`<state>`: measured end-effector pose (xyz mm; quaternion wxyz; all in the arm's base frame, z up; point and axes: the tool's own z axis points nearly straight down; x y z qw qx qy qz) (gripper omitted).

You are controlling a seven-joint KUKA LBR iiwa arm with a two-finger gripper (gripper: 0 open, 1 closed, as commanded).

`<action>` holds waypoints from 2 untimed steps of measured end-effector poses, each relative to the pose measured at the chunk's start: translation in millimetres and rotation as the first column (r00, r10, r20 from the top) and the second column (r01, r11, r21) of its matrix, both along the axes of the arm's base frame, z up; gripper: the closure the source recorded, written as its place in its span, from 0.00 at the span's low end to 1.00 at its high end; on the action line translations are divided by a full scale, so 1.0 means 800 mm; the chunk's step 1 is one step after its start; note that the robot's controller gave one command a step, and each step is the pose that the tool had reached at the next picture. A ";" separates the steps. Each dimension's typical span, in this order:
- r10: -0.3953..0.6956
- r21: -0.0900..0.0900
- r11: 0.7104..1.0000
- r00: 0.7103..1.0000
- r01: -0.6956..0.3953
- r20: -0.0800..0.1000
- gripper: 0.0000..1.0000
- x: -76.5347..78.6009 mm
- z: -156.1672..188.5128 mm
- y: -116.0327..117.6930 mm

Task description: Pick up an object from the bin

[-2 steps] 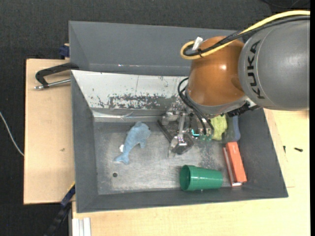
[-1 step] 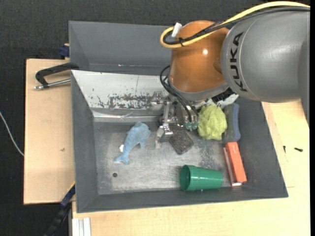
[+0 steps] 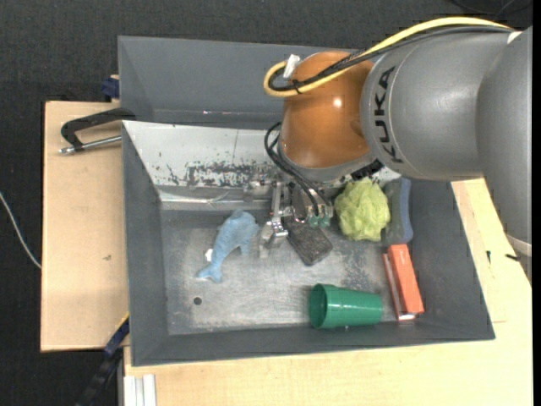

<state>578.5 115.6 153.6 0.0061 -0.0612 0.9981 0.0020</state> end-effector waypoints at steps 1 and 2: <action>0.093 -0.004 0.996 0.996 -0.093 -0.006 0.00 -0.001 -0.076 0.005; 0.360 -0.005 0.933 0.933 -0.360 0.001 1.00 0.017 -0.097 -0.017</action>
Offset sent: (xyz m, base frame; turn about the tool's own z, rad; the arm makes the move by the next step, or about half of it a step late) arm 0.0095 -0.0157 -0.0836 -0.3703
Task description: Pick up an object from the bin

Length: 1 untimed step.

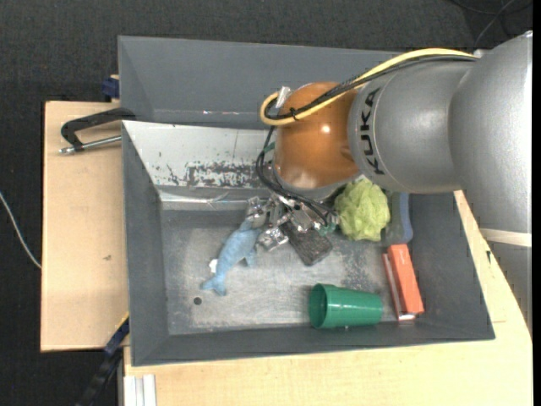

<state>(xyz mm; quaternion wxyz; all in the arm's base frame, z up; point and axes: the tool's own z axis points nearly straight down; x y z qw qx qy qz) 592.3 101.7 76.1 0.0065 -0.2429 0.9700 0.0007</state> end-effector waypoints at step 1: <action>0.000 0.000 1.000 1.000 0.000 0.000 1.00 0.000 0.000 0.000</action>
Offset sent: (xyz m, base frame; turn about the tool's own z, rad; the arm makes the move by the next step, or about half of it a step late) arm -0.0190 -0.0144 0.1139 0.1223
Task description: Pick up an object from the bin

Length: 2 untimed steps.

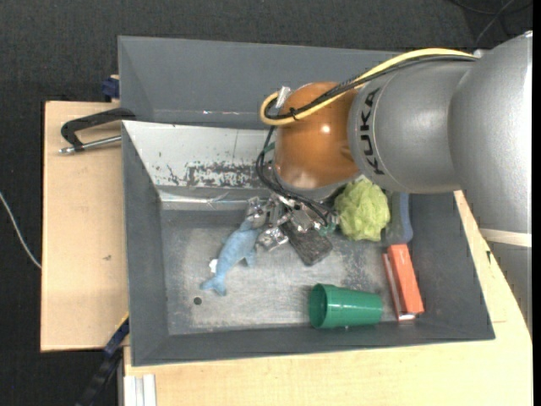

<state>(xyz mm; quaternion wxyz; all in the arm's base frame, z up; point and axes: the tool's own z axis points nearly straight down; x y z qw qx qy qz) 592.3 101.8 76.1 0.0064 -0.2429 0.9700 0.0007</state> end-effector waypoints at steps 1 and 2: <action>-0.122 -0.001 0.993 0.993 0.122 -0.008 1.00 -0.022 0.144 -0.016; -0.122 -0.001 0.992 0.992 0.122 -0.008 1.00 -0.022 0.144 -0.016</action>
Offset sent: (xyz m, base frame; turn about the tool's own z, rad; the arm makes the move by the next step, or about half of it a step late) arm 0.0000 0.0000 0.0000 0.0000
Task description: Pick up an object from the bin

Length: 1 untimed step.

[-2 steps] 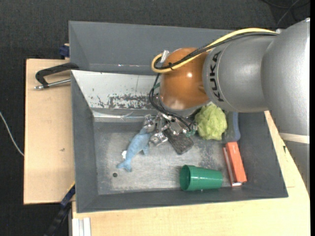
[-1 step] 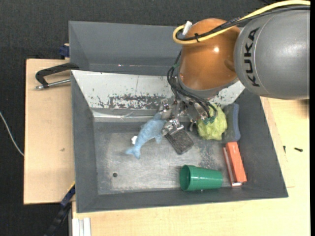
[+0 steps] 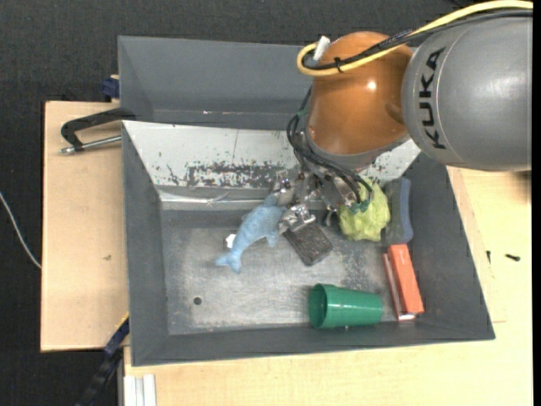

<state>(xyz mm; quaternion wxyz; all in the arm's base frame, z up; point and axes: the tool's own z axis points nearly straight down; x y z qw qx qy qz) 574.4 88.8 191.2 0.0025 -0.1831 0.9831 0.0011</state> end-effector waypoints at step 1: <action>0.004 -0.001 1.000 1.000 -0.004 -0.004 1.00 -0.001 0.004 0.000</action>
Offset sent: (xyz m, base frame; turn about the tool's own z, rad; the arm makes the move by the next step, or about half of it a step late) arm 0.0127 0.0022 0.0389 -0.2026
